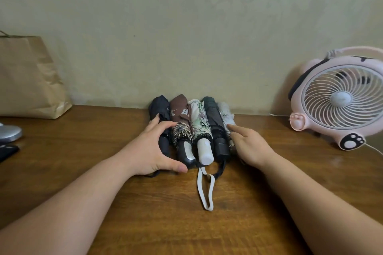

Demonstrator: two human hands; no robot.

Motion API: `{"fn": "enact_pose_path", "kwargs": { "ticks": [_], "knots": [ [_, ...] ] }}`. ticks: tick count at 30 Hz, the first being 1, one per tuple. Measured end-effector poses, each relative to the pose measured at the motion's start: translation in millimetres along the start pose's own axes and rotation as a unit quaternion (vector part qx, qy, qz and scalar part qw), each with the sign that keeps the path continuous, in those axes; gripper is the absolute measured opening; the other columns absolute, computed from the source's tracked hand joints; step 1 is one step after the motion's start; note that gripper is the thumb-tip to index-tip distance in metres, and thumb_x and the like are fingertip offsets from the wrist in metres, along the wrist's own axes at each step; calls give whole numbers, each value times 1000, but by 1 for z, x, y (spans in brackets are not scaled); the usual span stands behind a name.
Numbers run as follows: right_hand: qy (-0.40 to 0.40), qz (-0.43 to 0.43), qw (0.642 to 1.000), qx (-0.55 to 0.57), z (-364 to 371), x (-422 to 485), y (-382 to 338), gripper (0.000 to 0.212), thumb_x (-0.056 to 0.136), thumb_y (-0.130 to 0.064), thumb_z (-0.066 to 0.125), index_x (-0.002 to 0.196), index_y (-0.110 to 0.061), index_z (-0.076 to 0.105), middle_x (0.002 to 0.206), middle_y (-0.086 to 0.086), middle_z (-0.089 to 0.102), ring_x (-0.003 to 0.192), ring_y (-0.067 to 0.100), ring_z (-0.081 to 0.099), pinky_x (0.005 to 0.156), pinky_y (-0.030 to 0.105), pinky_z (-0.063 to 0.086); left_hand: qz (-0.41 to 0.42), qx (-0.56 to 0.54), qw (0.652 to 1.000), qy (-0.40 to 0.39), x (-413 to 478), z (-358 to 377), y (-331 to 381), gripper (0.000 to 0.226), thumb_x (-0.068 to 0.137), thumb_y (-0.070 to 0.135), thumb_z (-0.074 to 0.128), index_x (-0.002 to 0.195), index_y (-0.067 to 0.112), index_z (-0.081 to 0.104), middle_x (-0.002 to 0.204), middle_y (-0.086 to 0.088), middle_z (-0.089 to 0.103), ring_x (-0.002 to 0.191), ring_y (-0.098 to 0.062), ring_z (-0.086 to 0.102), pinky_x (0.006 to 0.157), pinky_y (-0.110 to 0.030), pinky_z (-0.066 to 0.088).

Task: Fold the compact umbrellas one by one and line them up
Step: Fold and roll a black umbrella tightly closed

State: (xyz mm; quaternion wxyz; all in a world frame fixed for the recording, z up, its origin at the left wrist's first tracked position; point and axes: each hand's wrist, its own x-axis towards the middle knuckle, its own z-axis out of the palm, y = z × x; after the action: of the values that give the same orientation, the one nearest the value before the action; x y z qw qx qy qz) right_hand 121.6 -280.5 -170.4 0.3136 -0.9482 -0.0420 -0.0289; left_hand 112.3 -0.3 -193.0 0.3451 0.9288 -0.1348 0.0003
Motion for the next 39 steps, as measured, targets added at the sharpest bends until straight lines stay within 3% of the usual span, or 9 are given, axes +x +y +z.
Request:
{"fn": "enact_pose_path", "kwargs": {
  "ticks": [2, 4, 7, 11, 15, 17, 23, 30, 39],
  "knots": [
    [-35, -4, 999, -2, -5, 4, 6, 77, 94, -68, 49, 156, -23, 39, 159, 1, 43, 147, 19, 36, 119, 29, 24, 2, -3, 1000, 1, 0, 0, 0, 132, 31, 81, 86, 148, 60, 27, 171, 11, -8, 157, -11, 6, 125, -35, 20],
    [-68, -11, 996, -60, -9, 6, 11, 124, 58, -102, 46, 160, -35, 23, 162, 1, 33, 150, 22, 28, 123, 44, 25, 4, -3, 1000, 1, -1, -2, -1, 130, 34, 76, 89, 148, 58, 29, 171, 12, -7, 156, -10, 7, 123, -32, 20],
    [-91, -50, 987, -120, -7, 3, 15, 148, 35, -107, 52, 159, -45, 2, 169, -2, 10, 155, 24, 10, 126, 49, 19, -3, 16, 1000, 0, -2, -6, -2, 127, 39, 67, 95, 147, 57, 30, 170, 16, -6, 154, -7, 14, 116, -25, 23],
    [-69, -91, 988, -103, 4, 6, 21, 147, 34, -102, 62, 157, -49, 4, 169, 0, 9, 155, 23, 10, 125, 48, 21, -3, 16, 1000, 0, -4, -5, 1, 130, 39, 66, 96, 148, 58, 27, 169, 20, -8, 153, -4, 16, 114, -21, 23],
    [-61, -96, 988, -105, 6, 13, 23, 148, 30, -103, 61, 157, -50, 5, 168, 0, 12, 154, 24, 14, 123, 50, 26, -11, 44, 999, 6, -1, 0, 6, 137, 30, 85, 85, 147, 65, 18, 166, 27, -15, 158, -15, 5, 125, -47, 25],
    [-59, -100, 987, -111, 7, 15, 24, 149, 29, -103, 61, 157, -50, 6, 167, 0, 14, 153, 25, 16, 122, 50, 27, -14, 51, 999, 6, 0, 2, 8, 134, 28, 90, 80, 144, 70, 16, 166, 28, -15, 159, -18, 1, 125, -51, 24],
    [-65, -103, 985, -119, 7, 20, 26, 151, 27, -106, 57, 158, -49, 9, 168, 2, 13, 154, 27, 16, 123, 51, 26, -2, 29, 1000, -6, 2, 0, 5, 129, 34, 86, 83, 147, 66, 23, 166, 31, -13, 157, -7, 5, 124, -43, 27],
    [-84, -84, 984, -134, 4, 14, 13, 152, 31, -108, 52, 160, -43, 6, 171, 4, 3, 156, 28, 13, 125, 48, 20, 9, 26, 1000, 3, 1, 2, 1, 128, 35, 91, 78, 148, 65, 23, 165, 34, -9, 156, -5, 7, 125, -43, 26],
    [-54, -92, 984, -144, 7, 8, 12, 151, 34, -110, 48, 161, -36, 12, 171, 1, 5, 155, 27, 18, 124, 47, 24, 10, 13, 1000, 5, 4, 1, -2, 132, 33, 84, 85, 149, 59, 27, 166, 31, -7, 153, 0, 7, 124, -34, 23]
  ]
}}
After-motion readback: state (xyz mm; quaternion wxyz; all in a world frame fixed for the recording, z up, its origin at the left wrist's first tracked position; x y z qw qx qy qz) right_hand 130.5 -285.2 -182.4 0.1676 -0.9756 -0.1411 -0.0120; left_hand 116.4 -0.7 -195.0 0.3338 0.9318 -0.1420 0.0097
